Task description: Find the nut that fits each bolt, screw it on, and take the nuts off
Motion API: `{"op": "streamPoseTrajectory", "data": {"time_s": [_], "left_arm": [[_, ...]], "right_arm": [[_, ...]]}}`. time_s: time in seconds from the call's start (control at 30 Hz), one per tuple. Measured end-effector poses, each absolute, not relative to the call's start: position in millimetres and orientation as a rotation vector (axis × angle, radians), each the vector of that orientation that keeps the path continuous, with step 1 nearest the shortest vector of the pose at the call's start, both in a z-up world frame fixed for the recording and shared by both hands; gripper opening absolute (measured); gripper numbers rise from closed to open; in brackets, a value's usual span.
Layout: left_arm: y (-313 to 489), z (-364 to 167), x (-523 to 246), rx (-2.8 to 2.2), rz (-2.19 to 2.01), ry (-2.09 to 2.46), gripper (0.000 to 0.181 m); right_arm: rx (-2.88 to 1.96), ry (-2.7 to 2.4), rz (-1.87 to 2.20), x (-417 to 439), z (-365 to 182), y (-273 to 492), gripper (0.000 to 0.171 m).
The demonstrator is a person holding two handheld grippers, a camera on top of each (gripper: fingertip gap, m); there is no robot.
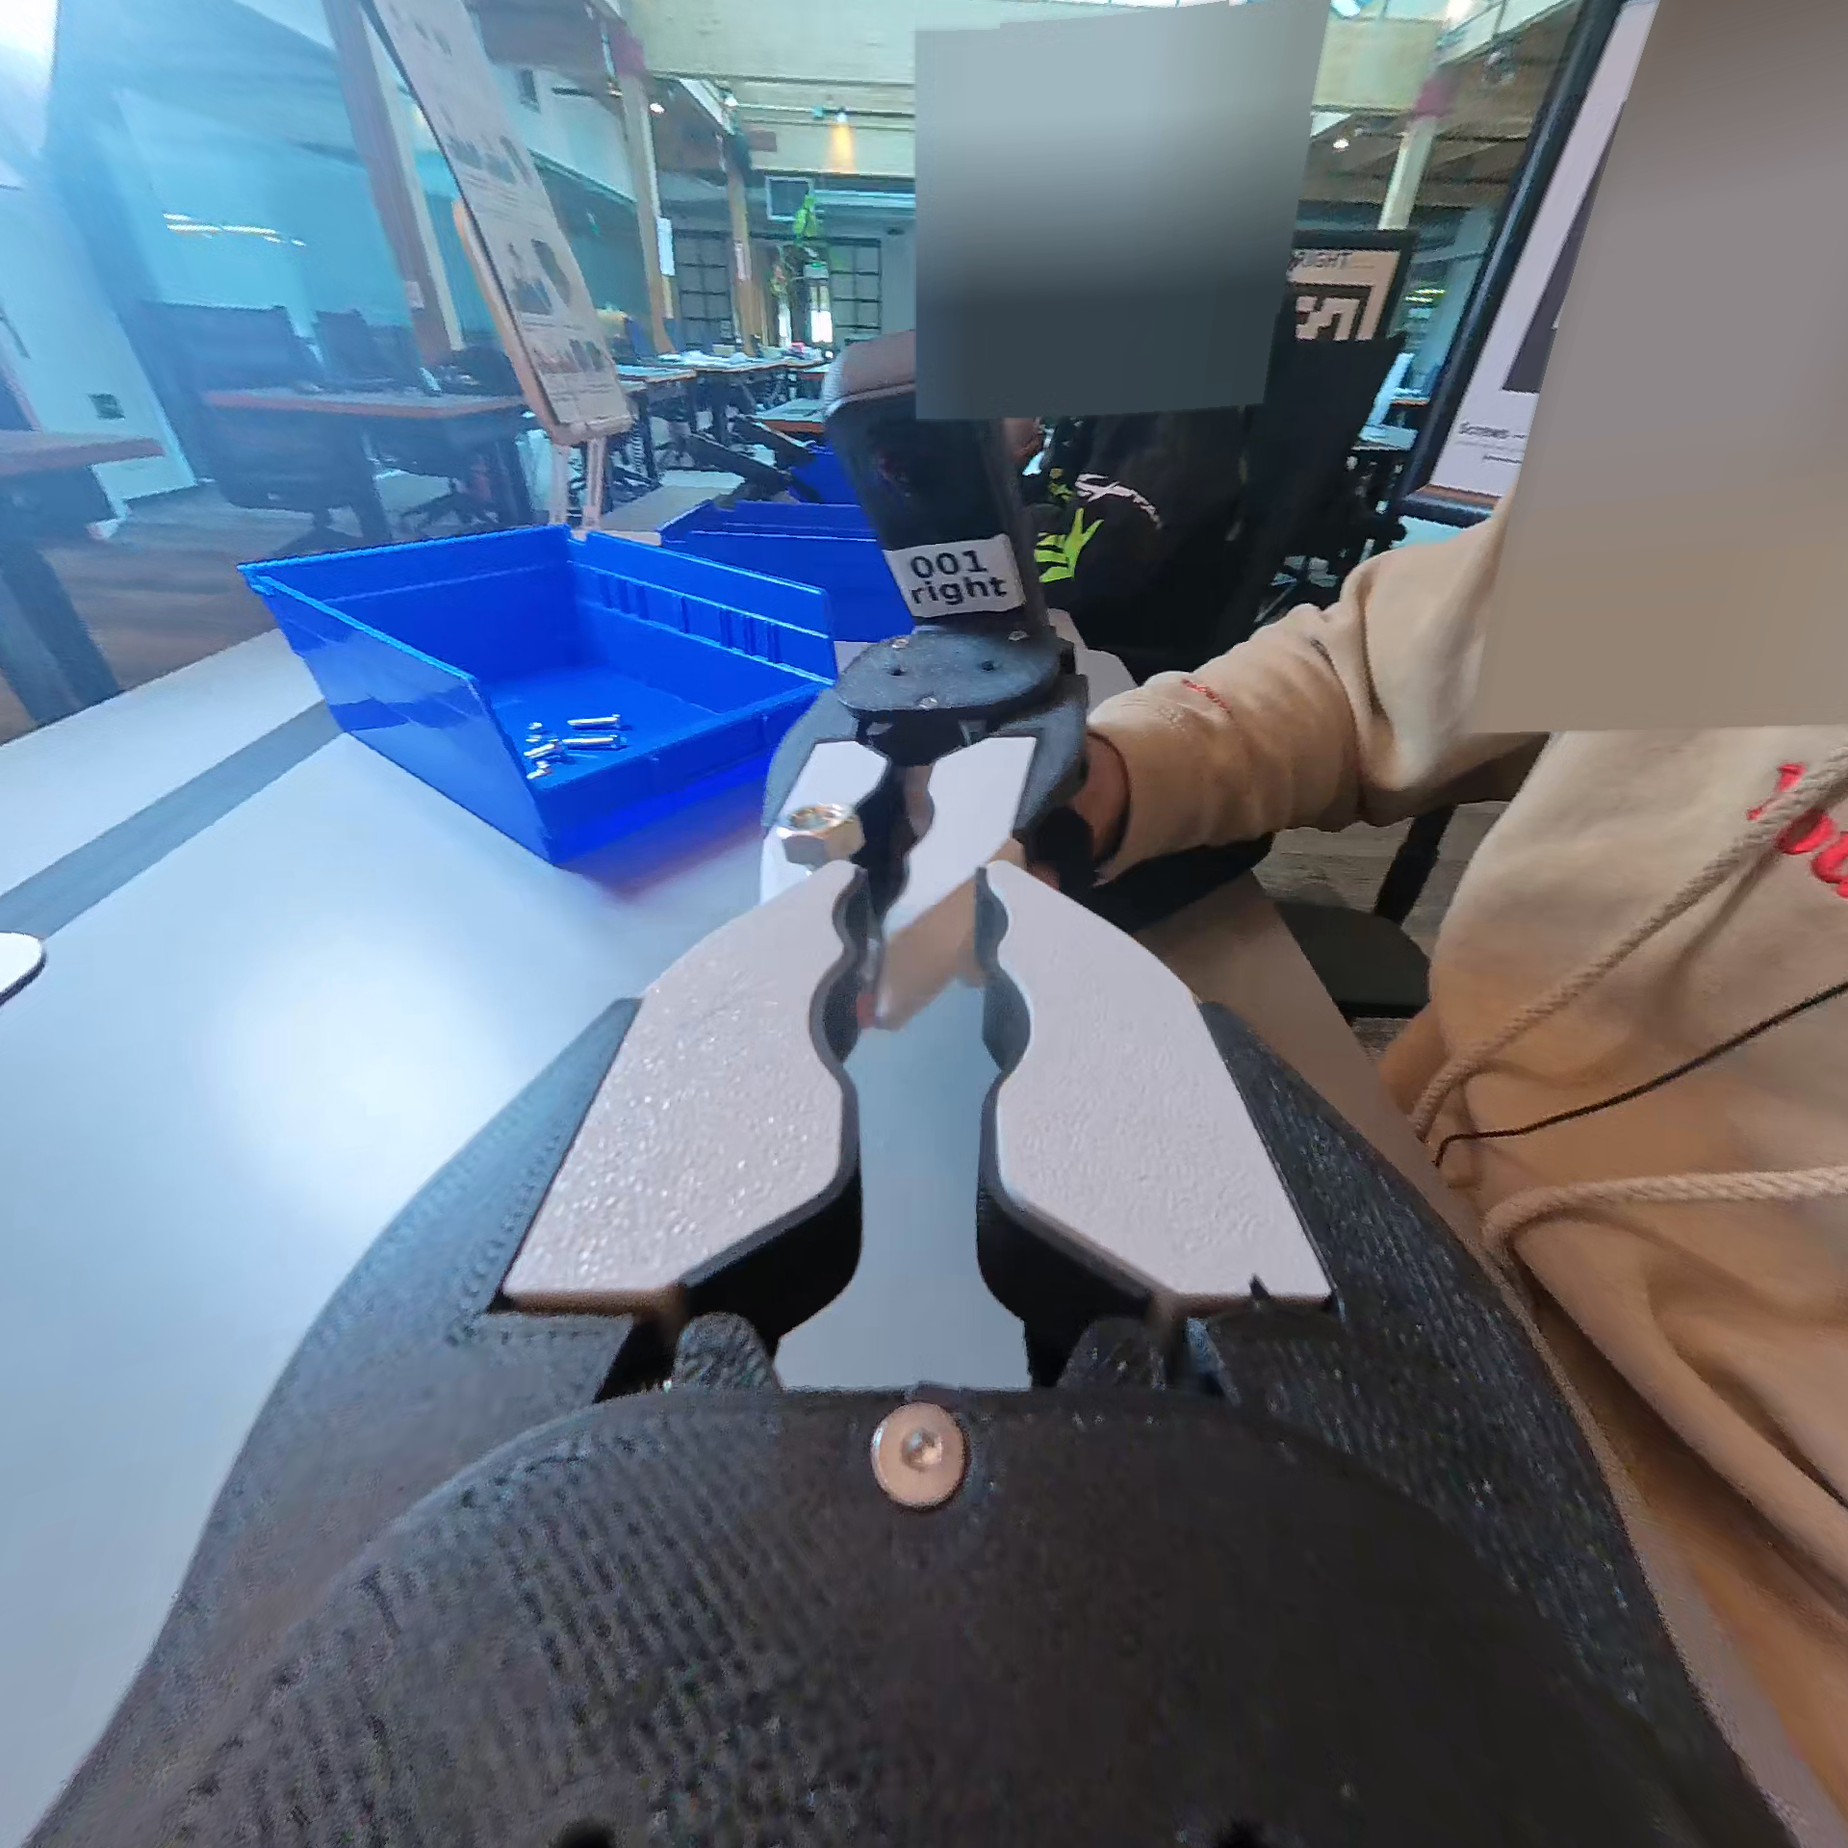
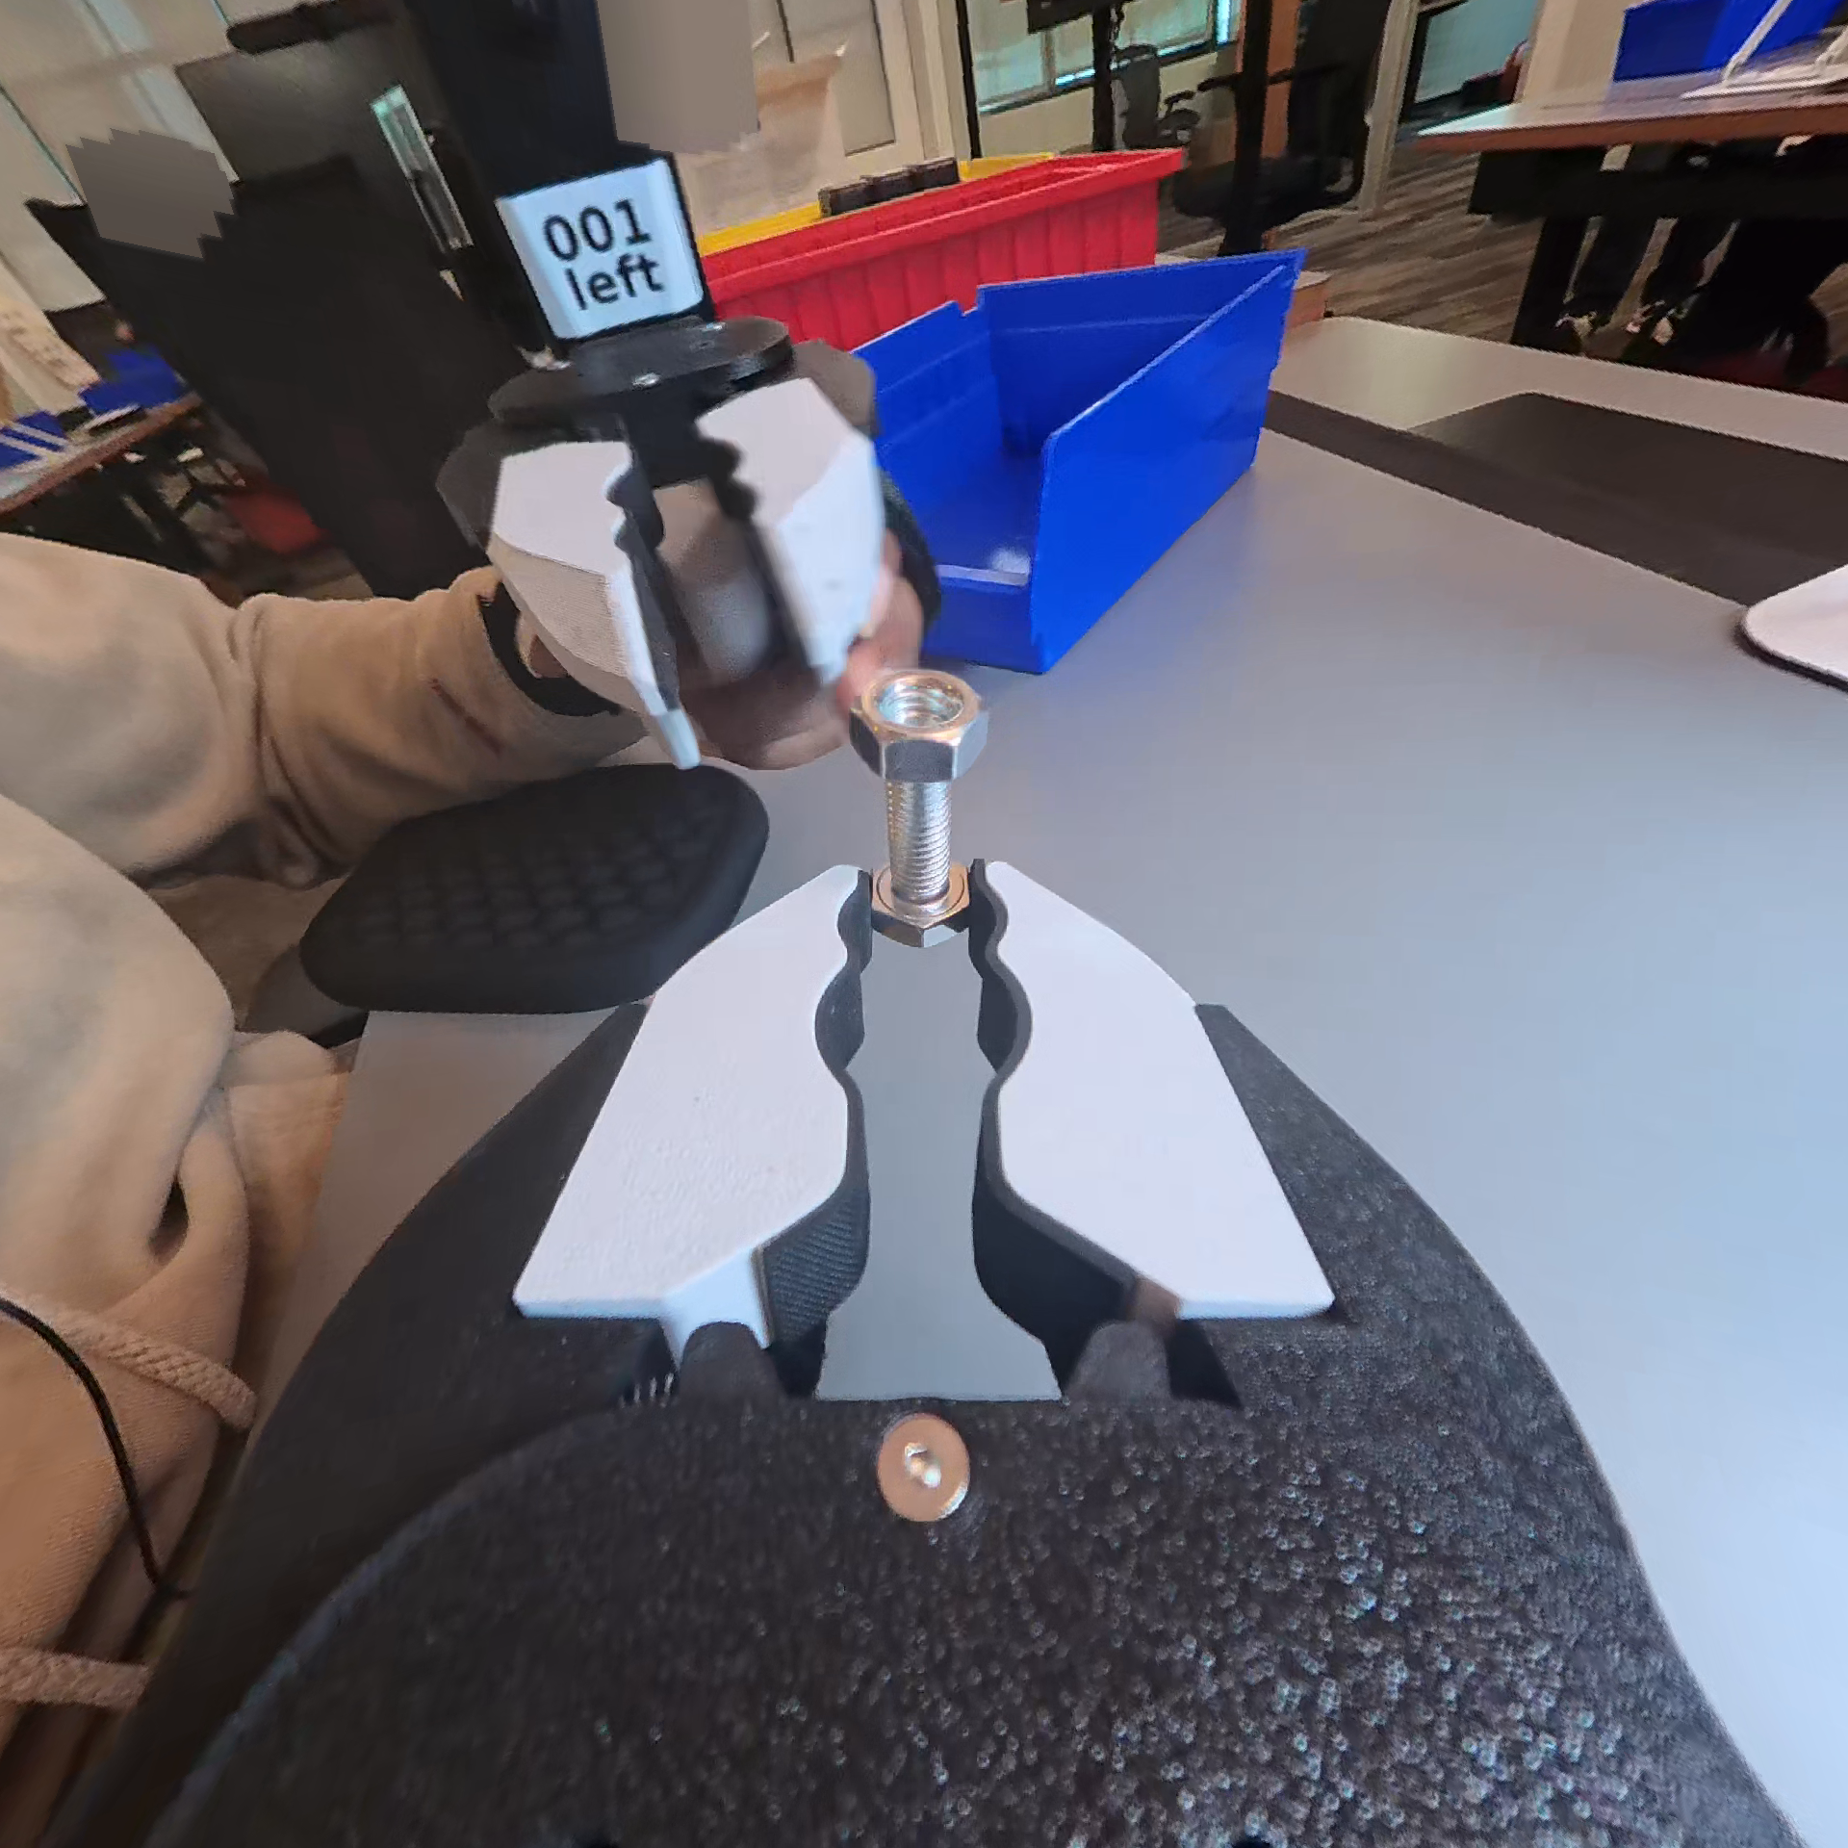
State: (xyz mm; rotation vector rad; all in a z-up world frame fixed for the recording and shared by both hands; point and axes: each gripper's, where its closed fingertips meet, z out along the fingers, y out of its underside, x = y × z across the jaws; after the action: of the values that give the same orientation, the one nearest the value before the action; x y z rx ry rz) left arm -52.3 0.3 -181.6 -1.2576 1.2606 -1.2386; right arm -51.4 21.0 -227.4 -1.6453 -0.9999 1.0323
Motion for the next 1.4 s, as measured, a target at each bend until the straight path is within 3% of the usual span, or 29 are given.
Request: {"op": "streamPoseTrajectory", "data": {"time_s": [0.1,0.17,0.27,0.3,0.33,0.37,0.73,0.8,0.87,1.13,1.2,1.27,1.4], "left_arm": [[4.4,-188.7,-45.3,-1.289,-1.208,1.241,0.043],[-1.2,-195.3,-41.5,-1.297,-1.210,1.284,0.047],[-5.8,-196.0,-42.0,-1.308,-1.217,1.317,0.046],[-4.4,-194.2,-45.1,-1.313,-1.225,1.318,0.037],[-9.3,-189.5,-49.9,-1.275,-1.271,1.337,0.012],[-9.5,-183.9,-52.4,-1.254,-1.299,1.313,0.011],[0.9,-196.4,-42.4,-1.317,-1.215,1.280,0.042],[-3.6,-195.9,-42.4,-1.306,-1.231,1.300,0.040],[-0.1,-192.0,-47.5,-1.303,-1.229,1.290,0.023],[4.3,-197.1,-42.9,-1.334,-1.229,1.261,0.037],[1.7,-198.2,-40.7,-1.340,-1.250,1.266,0.035],[1.3,-202.3,-40.4,-1.370,-1.253,1.280,0.020],[12.4,-174.2,-52.0,-1.287,-1.244,1.144,0.020]], "right_arm": [[-1.639,-1.069,1.037,-61.8,-233.7,9.5,0.018],[-1.637,-1.093,1.040,-65.1,-235.4,5.7,0.018],[-1.648,-1.070,1.034,-60.1,-234.2,10.7,0.018],[-1.656,-1.051,1.025,-57.8,-233.9,13.6,0.018],[-1.666,-1.027,1.021,-54.8,-233.3,17.7,0.018],[-1.676,-1.011,1.030,-52.2,-233.0,20.5,0.018],[-1.659,-1.088,1.034,-63.2,-238.0,8.0,0.018],[-1.661,-1.079,1.034,-61.4,-237.3,9.6,0.018],[-1.662,-1.052,1.030,-57.9,-234.9,13.8,0.018],[-1.649,-1.099,1.024,-64.7,-237.4,7.4,0.018],[-1.645,-1.126,1.002,-67.1,-240.0,5.3,0.018],[-1.640,-1.148,0.983,-68.7,-241.9,3.9,0.018],[-1.671,-1.109,0.967,-61.5,-244.1,14.6,0.018]]}}
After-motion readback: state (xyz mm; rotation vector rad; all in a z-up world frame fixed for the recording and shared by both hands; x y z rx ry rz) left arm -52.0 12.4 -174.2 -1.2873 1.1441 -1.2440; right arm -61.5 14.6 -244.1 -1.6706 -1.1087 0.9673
